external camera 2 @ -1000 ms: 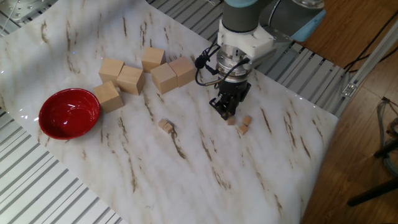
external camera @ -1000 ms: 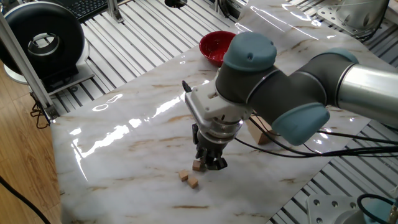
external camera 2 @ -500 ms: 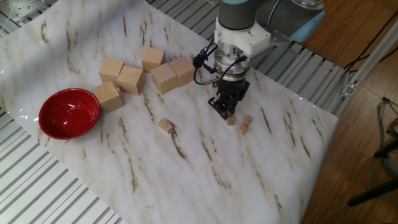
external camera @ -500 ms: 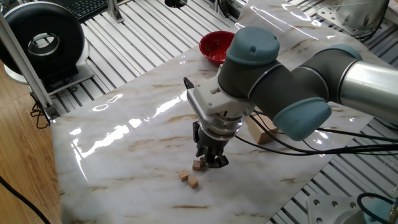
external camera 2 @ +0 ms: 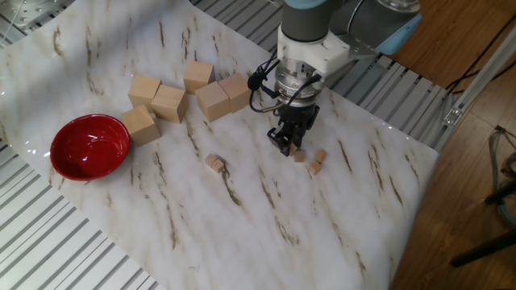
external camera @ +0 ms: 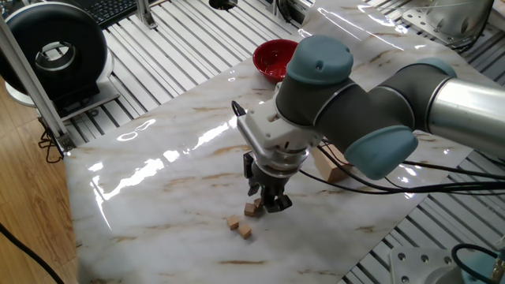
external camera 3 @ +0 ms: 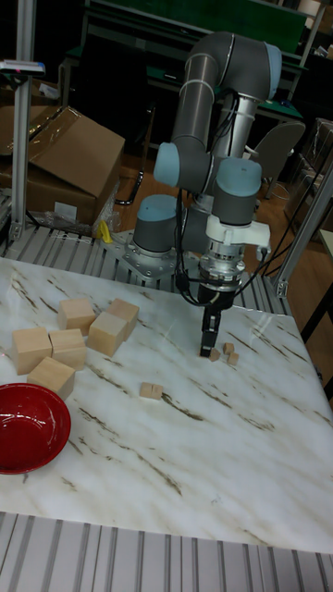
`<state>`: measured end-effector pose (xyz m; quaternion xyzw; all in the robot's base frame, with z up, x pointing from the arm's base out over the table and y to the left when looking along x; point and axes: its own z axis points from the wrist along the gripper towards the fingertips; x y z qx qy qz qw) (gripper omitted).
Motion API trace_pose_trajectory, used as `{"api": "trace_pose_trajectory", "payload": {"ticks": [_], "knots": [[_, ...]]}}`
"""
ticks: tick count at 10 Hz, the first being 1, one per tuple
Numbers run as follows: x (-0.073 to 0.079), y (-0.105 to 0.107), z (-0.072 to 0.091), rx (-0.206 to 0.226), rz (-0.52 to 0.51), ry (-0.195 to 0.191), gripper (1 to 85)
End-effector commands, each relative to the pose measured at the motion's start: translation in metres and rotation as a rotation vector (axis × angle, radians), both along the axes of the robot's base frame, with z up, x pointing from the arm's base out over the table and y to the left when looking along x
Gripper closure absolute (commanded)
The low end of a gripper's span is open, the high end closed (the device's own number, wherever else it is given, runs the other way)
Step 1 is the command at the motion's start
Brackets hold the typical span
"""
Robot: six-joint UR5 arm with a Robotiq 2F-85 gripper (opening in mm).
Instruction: Stack the blocks into a pyramid shape
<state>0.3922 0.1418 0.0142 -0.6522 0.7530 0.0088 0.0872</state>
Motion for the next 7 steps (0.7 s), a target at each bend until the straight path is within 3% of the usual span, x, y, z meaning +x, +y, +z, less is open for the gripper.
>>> {"api": "trace_pose_trajectory", "payload": {"ticks": [1,7], "knots": [[0.0015,-0.0019,-0.0036,-0.011,0.015,-0.002,47.0],[0.0023,-0.0029,-0.0112,-0.011,0.014,-0.013,47.3]]}}
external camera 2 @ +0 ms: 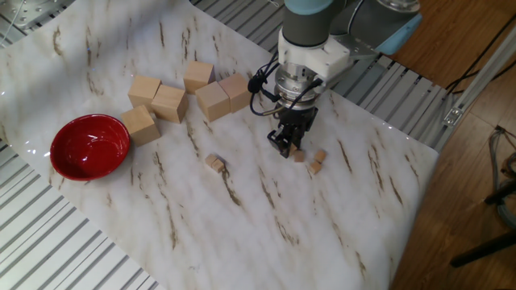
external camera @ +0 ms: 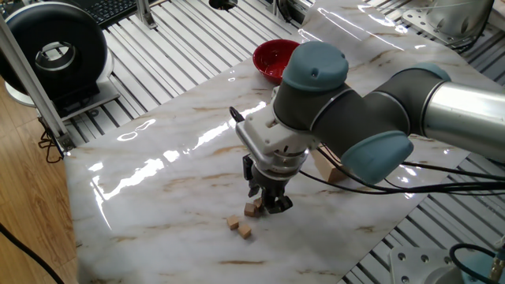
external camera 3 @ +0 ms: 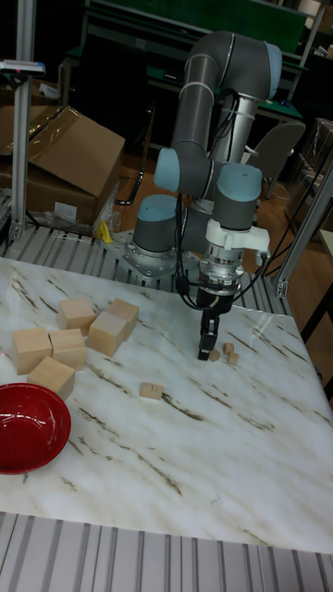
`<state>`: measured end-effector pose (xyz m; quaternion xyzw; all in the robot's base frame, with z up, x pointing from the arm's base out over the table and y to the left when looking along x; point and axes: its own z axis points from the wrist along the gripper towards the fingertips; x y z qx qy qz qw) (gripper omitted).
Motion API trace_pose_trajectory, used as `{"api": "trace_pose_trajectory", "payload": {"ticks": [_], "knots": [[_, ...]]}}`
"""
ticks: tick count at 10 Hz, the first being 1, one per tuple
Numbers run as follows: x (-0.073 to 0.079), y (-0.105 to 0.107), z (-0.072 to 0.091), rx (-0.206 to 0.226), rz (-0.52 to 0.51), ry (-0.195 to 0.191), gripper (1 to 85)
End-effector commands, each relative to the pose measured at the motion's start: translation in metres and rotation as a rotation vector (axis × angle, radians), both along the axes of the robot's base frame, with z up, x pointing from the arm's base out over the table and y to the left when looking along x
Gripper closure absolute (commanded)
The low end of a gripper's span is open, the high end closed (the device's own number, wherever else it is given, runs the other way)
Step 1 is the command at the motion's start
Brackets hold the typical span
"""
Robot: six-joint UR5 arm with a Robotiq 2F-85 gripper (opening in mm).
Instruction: Stack the blocks into a pyramid shape
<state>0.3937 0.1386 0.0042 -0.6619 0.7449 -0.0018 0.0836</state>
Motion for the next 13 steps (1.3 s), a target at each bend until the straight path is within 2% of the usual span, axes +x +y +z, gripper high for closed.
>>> {"api": "trace_pose_trajectory", "payload": {"ticks": [1,8,13], "knots": [[0.0,0.0,-0.002,0.013,-0.014,-0.002,49.0],[0.001,0.0,0.0,0.019,-0.059,-0.002,64.3],[0.0,-0.003,0.01,0.026,-0.075,0.002,65.7]]}}
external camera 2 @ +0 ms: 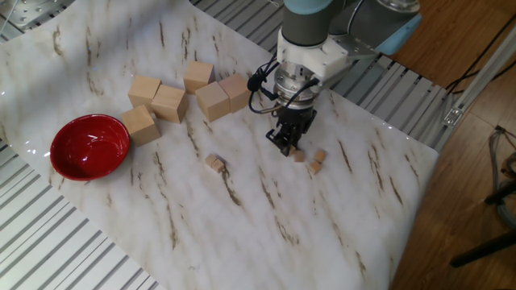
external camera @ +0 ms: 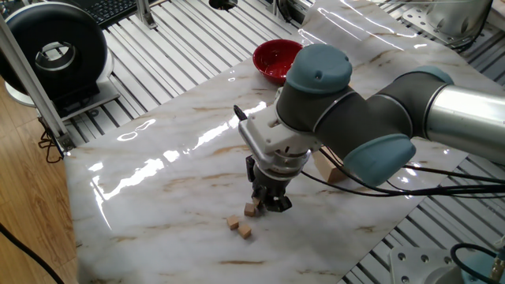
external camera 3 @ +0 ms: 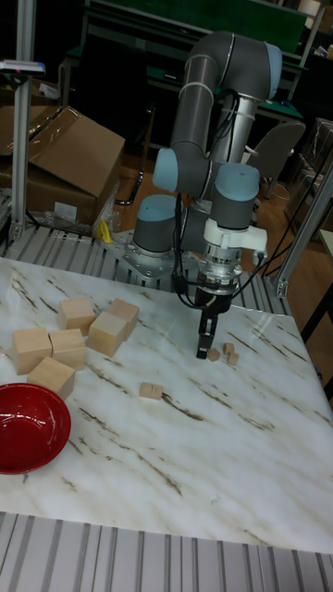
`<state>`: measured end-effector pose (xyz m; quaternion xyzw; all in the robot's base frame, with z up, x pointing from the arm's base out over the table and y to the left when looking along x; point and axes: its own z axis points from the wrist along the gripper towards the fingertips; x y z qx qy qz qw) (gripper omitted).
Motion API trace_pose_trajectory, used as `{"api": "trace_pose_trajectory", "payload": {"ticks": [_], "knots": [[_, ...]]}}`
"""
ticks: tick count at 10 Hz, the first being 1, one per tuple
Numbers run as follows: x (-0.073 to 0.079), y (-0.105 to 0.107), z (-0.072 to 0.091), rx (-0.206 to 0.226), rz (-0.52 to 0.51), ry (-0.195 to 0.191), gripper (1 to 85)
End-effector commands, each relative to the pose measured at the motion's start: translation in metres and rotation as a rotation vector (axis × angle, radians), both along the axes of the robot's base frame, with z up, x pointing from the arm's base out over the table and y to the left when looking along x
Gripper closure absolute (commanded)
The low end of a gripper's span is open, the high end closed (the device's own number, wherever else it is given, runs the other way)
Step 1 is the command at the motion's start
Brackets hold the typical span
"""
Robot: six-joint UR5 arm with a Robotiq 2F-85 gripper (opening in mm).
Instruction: Stack the blocks into a pyramid shape
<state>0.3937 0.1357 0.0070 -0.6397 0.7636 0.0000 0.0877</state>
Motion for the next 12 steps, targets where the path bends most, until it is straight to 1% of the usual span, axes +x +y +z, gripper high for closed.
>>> {"api": "trace_pose_trajectory", "payload": {"ticks": [1,4,5,6,8,9,10,11,12], "knots": [[0.001,-0.001,0.01,0.015,-0.019,0.003,66.0],[0.007,-0.016,0.019,0.008,-0.014,-0.006,66.3],[0.011,-0.023,0.023,0.006,-0.004,-0.012,66.3],[0.019,-0.032,0.027,0.005,0.001,-0.034,66.7],[0.03,-0.039,0.029,0.015,-0.005,-0.056,67.3],[0.037,-0.047,0.032,-0.008,0.007,-0.082,68.3],[0.046,-0.06,0.035,-0.058,0.024,-0.113,71.7],[0.046,-0.068,0.036,-0.099,0.044,-0.104,72.7],[0.042,-0.073,0.037,-0.136,0.048,-0.08,72.7]]}}
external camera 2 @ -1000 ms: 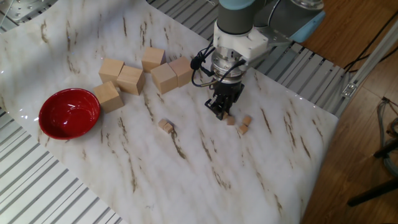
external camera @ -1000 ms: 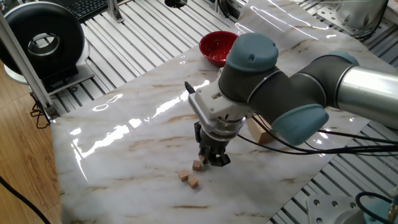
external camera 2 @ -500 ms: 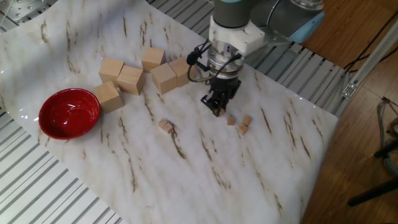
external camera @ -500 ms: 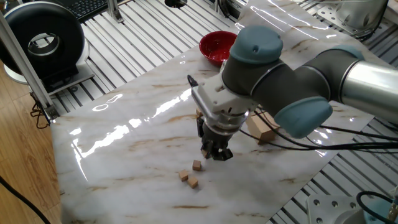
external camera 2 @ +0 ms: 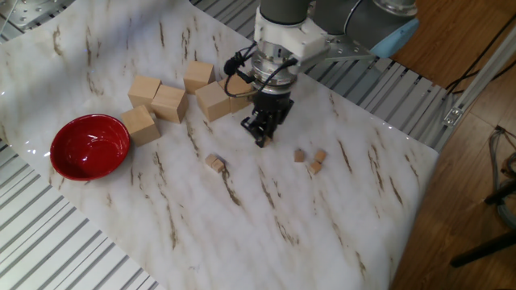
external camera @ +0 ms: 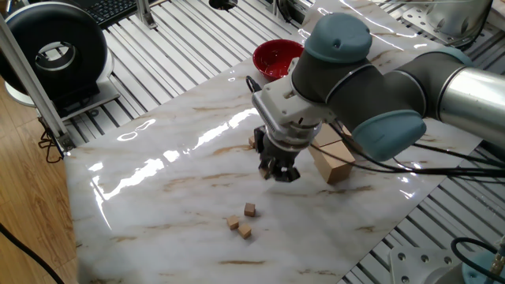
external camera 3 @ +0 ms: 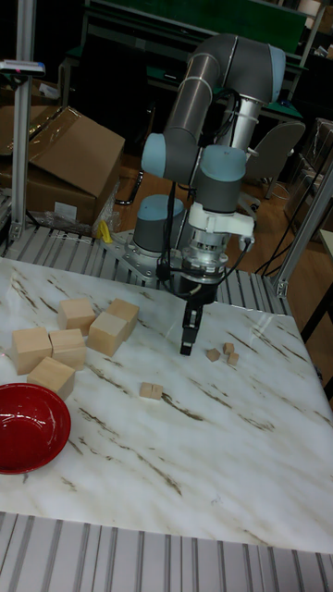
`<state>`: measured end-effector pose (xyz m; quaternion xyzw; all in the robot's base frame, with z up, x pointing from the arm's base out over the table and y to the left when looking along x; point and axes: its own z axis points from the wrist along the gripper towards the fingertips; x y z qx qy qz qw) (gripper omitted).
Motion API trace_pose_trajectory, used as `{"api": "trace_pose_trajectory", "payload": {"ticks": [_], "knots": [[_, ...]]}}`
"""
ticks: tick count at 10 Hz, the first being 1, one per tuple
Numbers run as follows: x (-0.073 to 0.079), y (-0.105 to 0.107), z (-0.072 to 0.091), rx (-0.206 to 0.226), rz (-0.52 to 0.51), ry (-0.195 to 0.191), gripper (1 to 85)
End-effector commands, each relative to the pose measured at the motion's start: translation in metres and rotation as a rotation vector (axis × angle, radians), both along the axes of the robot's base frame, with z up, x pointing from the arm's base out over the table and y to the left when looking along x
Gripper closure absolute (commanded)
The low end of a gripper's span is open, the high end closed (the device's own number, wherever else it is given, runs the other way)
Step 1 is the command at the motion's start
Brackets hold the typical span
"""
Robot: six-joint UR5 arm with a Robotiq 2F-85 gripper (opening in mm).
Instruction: Stack the blocks into a pyramid shape
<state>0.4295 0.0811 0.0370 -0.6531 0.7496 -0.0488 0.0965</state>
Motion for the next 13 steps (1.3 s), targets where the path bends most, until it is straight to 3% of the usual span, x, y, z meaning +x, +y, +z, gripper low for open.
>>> {"api": "trace_pose_trajectory", "payload": {"ticks": [1,5,10,12,13], "knots": [[0.006,-0.018,0.007,-0.077,0.011,0.005,72.7],[0.017,-0.022,0.006,-0.097,0.037,0.003,72.7],[0.017,-0.019,0.006,-0.074,0.01,0.042,73.0],[0.001,-0.005,0.004,-0.006,-0.067,0.105,73.0],[-0.001,0.013,0.005,0.07,-0.115,0.119,72.0]]}}
